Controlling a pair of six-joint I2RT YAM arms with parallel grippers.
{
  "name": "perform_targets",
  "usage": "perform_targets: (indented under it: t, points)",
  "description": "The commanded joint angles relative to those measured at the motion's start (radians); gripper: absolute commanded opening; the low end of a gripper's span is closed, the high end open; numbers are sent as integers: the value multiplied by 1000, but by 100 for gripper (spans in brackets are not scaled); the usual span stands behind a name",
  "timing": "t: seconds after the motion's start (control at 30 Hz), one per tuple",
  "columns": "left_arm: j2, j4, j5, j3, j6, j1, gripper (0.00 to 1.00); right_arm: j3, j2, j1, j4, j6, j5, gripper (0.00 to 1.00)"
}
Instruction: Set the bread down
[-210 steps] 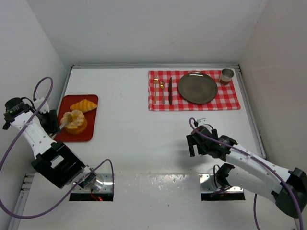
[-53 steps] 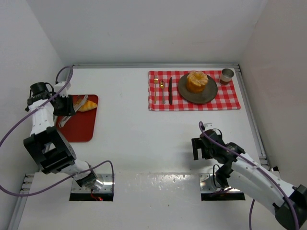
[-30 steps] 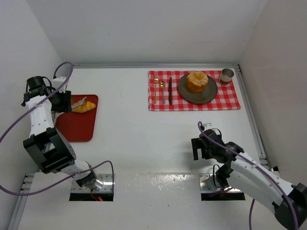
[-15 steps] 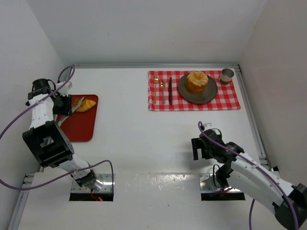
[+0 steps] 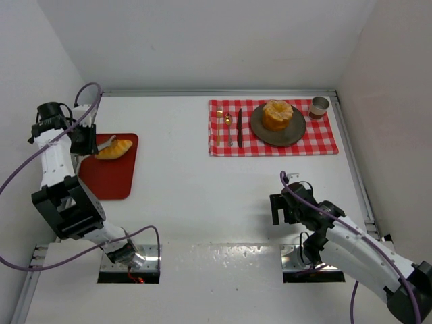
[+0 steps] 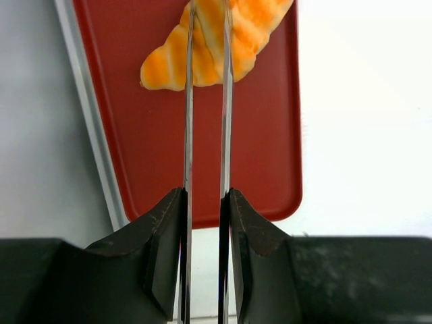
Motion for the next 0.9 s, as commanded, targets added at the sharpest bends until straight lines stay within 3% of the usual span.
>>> perform_targets:
  t: [0.0,0.3,0.43,0.73,0.87]
  points:
    - [-68,-24,69,72,-25,-8,0,24,-16,1,6,10,28,99]
    - [-68,-54,112,94,-25,-8,0,38,-15,1,1,12,45,99]
    - [-68,-66,173,137,-62,-86,0,46,-16,3,-16,10,59,99]
    - [82,-14,89,368,-228,-672,0,35,-62,0,-97,35,111,99]
    - [276,20,37,531,-285,-928,0,36,-84,-3,-126,53,128,98]
